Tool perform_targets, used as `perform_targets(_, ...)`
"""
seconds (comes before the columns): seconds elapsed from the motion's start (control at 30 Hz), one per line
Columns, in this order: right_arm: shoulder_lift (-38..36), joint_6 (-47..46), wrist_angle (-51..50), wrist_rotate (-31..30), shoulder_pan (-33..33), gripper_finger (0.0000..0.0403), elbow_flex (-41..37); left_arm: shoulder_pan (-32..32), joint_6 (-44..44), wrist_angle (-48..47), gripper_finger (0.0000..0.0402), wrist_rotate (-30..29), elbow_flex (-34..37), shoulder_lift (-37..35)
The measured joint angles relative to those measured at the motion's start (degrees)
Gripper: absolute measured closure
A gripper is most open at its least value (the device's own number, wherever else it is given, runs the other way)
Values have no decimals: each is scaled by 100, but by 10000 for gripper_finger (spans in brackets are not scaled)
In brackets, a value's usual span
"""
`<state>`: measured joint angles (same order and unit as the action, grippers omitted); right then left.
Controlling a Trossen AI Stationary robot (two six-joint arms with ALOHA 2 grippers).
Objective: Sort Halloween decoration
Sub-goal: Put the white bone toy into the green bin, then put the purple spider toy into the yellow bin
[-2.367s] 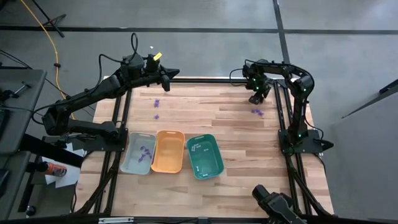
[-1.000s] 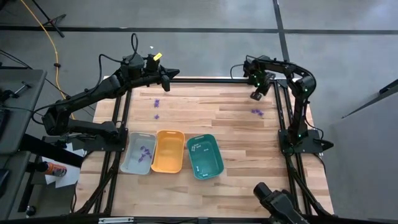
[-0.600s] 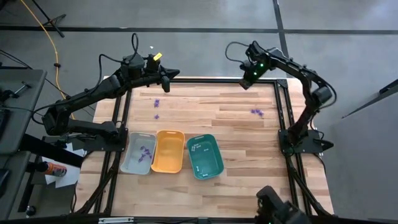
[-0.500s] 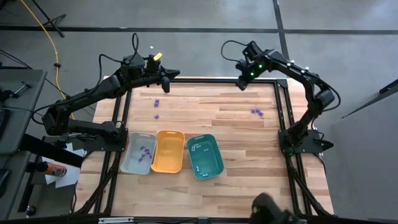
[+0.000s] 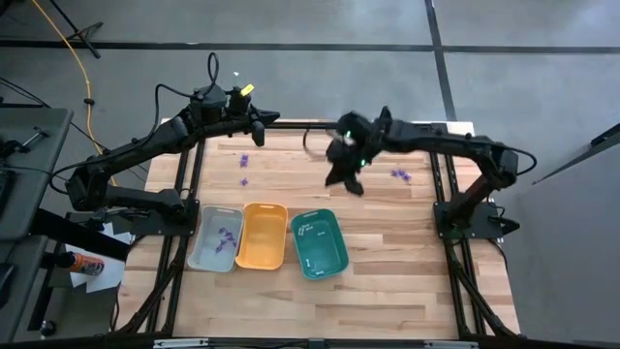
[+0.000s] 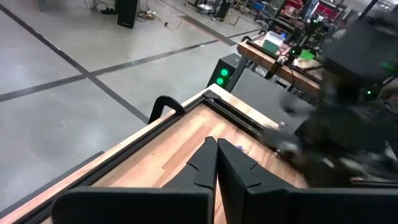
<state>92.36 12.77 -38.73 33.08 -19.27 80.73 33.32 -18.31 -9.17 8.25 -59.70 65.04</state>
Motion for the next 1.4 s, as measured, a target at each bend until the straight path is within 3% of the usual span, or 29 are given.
perform_targets(0.13,0,419,75,-208,720,403,0,0,46,0,401,0,0,0)
perform_targets(0.37,131,933,45,-1535,1591,403,2,0,167,5,401,-2,0,0)
perform_targets(1.07,1809,733,139,-1613,2456,400,2,0,985,2,401,-4,0,0)
perform_targets(1.2,1834,404,142,-1602,2470,365,2,0,1302,2,401,-7,0,0)
perform_targets(1.4,1805,419,76,-1603,2470,273,67,0,1360,4,401,-7,0,0)
